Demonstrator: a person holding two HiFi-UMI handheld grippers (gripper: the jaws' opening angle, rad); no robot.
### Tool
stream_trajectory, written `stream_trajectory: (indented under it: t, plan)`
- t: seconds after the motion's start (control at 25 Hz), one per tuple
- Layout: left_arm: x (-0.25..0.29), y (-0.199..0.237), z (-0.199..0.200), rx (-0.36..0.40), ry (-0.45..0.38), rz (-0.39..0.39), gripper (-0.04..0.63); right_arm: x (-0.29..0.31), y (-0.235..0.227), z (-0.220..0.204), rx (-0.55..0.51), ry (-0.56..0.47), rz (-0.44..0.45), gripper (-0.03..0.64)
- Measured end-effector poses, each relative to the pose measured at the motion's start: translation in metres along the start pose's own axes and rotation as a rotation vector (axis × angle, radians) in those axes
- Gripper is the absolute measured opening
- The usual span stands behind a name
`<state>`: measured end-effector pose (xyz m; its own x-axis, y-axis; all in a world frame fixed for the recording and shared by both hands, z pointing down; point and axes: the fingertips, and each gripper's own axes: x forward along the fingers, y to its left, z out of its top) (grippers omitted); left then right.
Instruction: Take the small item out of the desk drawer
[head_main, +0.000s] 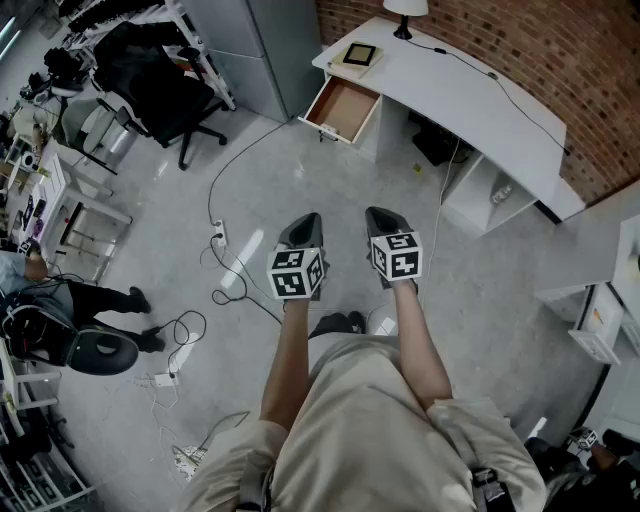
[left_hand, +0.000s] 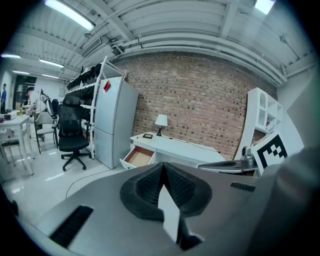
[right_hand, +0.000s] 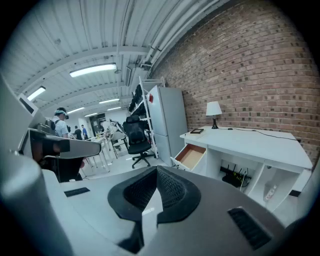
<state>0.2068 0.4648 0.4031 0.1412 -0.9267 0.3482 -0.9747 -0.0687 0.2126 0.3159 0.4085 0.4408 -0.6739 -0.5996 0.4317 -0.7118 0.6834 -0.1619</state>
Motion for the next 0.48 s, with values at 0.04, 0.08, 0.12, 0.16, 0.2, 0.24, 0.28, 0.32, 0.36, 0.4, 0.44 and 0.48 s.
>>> stream_trajectory:
  t: [0.04,0.08,0.12,0.16,0.2,0.24,0.28,0.32,0.36,0.4,0.44,0.48]
  plan:
    - [0.001,-0.002,0.001,0.001,-0.002,0.000,0.015,-0.001,-0.002,0.001,-0.001,0.000,0.001,0.026]
    - [0.002,-0.003,0.002,0.003,-0.004,0.001,0.017,-0.001,-0.004,0.003,0.000,-0.001,0.001,0.026]
    - [0.003,-0.004,0.003,0.005,-0.006,0.003,0.015,-0.002,-0.006,0.004,0.002,-0.005,0.000,0.025]
    - [0.004,-0.005,0.004,0.008,-0.009,0.005,0.015,-0.002,-0.009,0.006,0.007,-0.011,0.000,0.025]
    - [0.005,-0.005,0.004,0.011,-0.010,0.008,0.017,-0.002,-0.011,0.008,0.012,-0.019,-0.001,0.025]
    - [0.005,-0.005,0.003,0.013,-0.009,0.012,0.017,-0.002,-0.014,0.010,0.016,-0.026,-0.001,0.025]
    - [0.006,-0.005,0.002,0.013,-0.006,0.016,0.017,-0.003,-0.016,0.010,0.018,-0.028,0.000,0.025]
    - [0.005,-0.004,0.001,0.012,-0.002,0.020,0.016,-0.004,-0.017,0.009,0.017,-0.026,0.000,0.025]
    - [0.005,-0.003,0.000,0.010,0.000,0.024,0.015,-0.005,-0.017,0.008,0.014,-0.022,0.000,0.025]
    - [0.005,-0.001,0.001,0.009,0.001,0.028,0.015,-0.004,-0.018,0.006,0.011,-0.018,-0.001,0.025]
    - [0.006,0.000,0.001,0.009,0.001,0.031,0.016,-0.004,-0.019,0.005,0.009,-0.016,0.001,0.025]
    - [0.007,0.001,0.002,0.010,0.001,0.034,0.015,-0.003,-0.020,0.005,0.009,-0.018,0.004,0.025]
